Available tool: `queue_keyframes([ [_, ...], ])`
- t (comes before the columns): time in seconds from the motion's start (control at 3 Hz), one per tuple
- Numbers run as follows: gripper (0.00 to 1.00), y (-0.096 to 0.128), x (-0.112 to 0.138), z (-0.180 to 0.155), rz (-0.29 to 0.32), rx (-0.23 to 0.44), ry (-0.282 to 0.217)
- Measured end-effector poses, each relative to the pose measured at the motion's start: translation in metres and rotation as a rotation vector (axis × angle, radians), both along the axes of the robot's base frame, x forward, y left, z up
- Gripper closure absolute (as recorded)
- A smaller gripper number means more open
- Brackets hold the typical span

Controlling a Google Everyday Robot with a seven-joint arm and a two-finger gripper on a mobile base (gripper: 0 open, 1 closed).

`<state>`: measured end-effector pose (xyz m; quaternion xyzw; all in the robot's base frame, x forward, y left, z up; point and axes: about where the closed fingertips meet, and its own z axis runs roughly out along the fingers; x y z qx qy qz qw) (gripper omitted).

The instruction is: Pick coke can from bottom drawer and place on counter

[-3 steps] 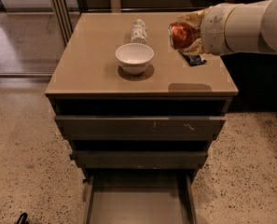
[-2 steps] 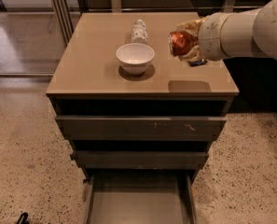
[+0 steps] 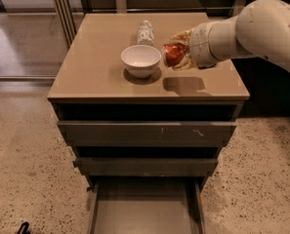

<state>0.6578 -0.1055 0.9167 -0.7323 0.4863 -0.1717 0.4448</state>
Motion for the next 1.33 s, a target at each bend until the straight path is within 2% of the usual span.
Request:
queue_keyframes([
  [0.33,1.00,0.006,0.005,-0.022,0.018,0.011,0.073],
  [0.67,1.00,0.001,0.004,-0.041,0.003,0.017,0.128],
  [1.0,0.81,0.001,0.004,-0.041,0.003,0.017,0.128],
  [1.33,0.58,0.001,0.004,-0.041,0.003,0.017,0.128],
])
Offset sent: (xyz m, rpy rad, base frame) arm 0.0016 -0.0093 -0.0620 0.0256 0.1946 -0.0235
